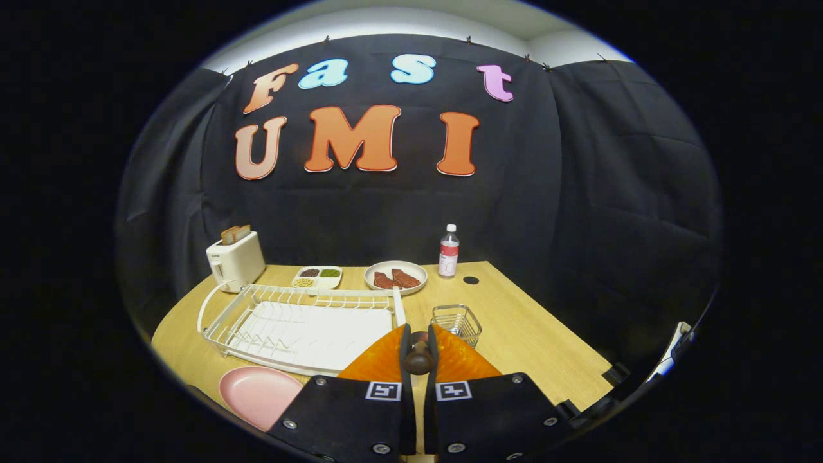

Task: Take the plate from the dish rack, then take the spoon from the basket and place it into the plate.

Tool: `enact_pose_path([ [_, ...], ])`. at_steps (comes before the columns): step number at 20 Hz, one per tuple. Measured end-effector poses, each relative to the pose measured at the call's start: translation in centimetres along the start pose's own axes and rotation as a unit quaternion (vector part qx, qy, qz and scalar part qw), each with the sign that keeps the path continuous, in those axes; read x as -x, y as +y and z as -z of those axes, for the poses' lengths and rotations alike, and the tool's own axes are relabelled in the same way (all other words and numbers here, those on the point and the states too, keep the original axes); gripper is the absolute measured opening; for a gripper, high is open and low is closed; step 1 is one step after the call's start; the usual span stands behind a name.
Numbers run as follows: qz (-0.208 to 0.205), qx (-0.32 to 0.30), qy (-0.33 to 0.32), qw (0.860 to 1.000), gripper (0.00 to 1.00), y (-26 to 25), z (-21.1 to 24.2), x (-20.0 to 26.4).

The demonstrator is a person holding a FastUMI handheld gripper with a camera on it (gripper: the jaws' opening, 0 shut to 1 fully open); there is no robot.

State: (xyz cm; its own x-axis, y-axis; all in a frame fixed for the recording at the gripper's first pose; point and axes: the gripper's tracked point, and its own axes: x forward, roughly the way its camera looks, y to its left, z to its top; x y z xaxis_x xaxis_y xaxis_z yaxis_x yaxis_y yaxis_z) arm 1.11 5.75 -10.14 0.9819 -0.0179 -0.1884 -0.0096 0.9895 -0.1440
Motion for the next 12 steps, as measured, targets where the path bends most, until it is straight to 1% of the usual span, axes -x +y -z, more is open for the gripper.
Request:
enact_pose_path([
  [6,-0.038,0.004,0.006,0.999,0.05,5.3,1.5,3.3],
  [12,-0.099,0.006,0.014,0.995,0.05,11.1,3.4,5.5],
])
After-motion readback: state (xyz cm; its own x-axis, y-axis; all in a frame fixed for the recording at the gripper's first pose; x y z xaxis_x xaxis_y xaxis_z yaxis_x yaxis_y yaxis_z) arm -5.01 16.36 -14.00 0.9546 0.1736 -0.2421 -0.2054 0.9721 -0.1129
